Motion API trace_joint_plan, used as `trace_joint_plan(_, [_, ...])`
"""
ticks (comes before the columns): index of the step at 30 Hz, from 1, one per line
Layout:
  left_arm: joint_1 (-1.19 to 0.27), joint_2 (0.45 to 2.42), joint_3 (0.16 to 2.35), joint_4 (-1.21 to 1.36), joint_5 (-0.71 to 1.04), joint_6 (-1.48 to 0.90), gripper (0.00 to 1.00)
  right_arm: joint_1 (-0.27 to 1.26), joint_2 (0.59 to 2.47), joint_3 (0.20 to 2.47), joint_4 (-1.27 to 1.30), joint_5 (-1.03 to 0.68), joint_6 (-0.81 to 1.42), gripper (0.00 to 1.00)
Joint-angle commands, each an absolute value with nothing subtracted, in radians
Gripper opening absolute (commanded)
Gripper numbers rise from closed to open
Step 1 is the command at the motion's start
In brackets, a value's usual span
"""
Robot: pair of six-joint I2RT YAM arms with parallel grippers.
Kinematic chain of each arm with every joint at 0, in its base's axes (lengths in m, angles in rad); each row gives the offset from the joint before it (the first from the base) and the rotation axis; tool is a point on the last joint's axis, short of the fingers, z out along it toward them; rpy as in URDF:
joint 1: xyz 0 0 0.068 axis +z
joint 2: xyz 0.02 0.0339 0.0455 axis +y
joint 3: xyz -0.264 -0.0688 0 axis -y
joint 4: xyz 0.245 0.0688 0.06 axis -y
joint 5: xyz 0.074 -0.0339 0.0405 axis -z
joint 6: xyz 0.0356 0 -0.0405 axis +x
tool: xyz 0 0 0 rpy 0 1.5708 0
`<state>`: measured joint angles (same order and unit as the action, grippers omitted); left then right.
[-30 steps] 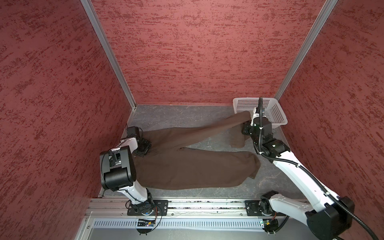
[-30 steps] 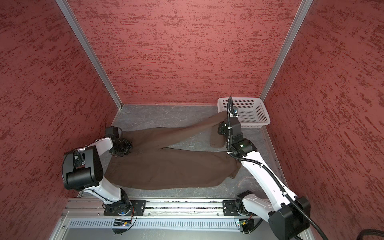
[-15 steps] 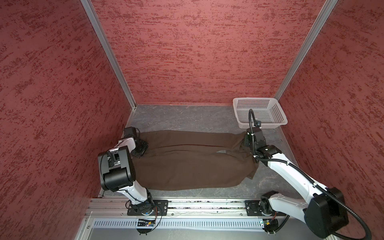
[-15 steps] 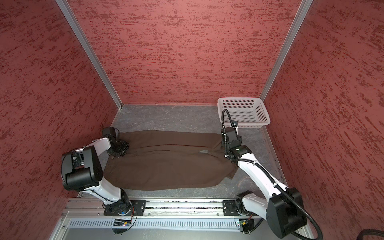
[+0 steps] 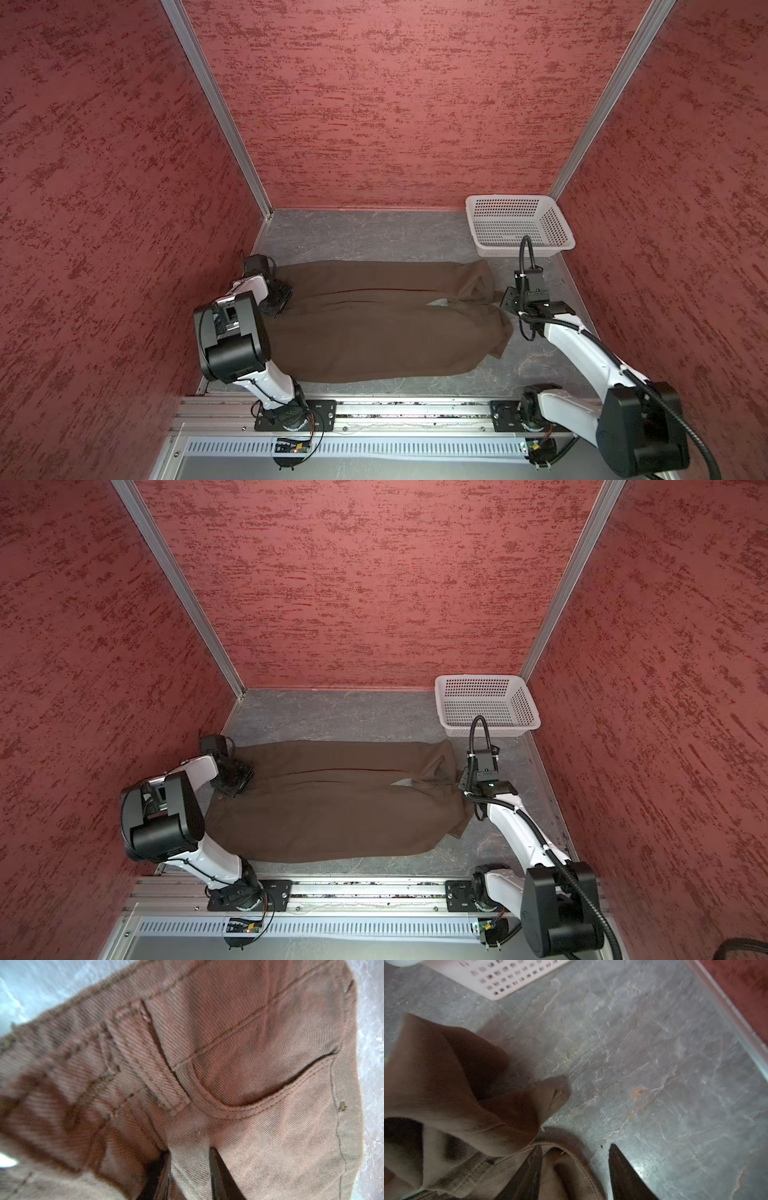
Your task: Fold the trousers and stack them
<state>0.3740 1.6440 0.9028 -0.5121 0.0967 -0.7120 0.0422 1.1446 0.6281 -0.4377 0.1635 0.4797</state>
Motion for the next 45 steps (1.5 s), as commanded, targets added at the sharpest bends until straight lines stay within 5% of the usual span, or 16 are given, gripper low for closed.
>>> trace_joint_plan(1, [0.380, 1.687, 0.879, -0.527, 0.069, -0.690, 0.33, -0.068, 1.188, 0.623, -0.351, -0.070, 0.538, 0.51])
trace_joint_plan(9, [0.376, 1.686, 0.873, -0.524, 0.078, -0.690, 0.33, -0.180, 1.353, 0.634, -0.151, -0.305, 0.614, 0.67])
trace_joint_plan(17, [0.367, 1.695, 0.877, -0.525, 0.074, -0.692, 0.33, -0.184, 1.517, 0.675, -0.079, -0.366, 0.644, 0.67])
trace_joint_plan(21, [0.367, 1.697, 0.887, -0.529, 0.078, -0.693, 0.33, -0.184, 1.575, 0.706, -0.070, -0.376, 0.643, 0.55])
trace_joint_plan(27, [0.367, 1.674, 0.884, -0.527, 0.078, -0.694, 0.33, -0.183, 1.664, 0.777, -0.076, -0.440, 0.643, 0.00])
trace_joint_plan(33, [0.371, 1.677, 0.886, -0.534, 0.100, -0.695, 0.33, -0.184, 1.566, 0.845, -0.142, -0.434, 0.656, 0.00])
trace_joint_plan(45, [0.371, 1.657, 0.873, -0.517, 0.124, -0.699, 0.33, -0.196, 1.272, 1.108, -0.379, -0.038, 0.563, 0.00])
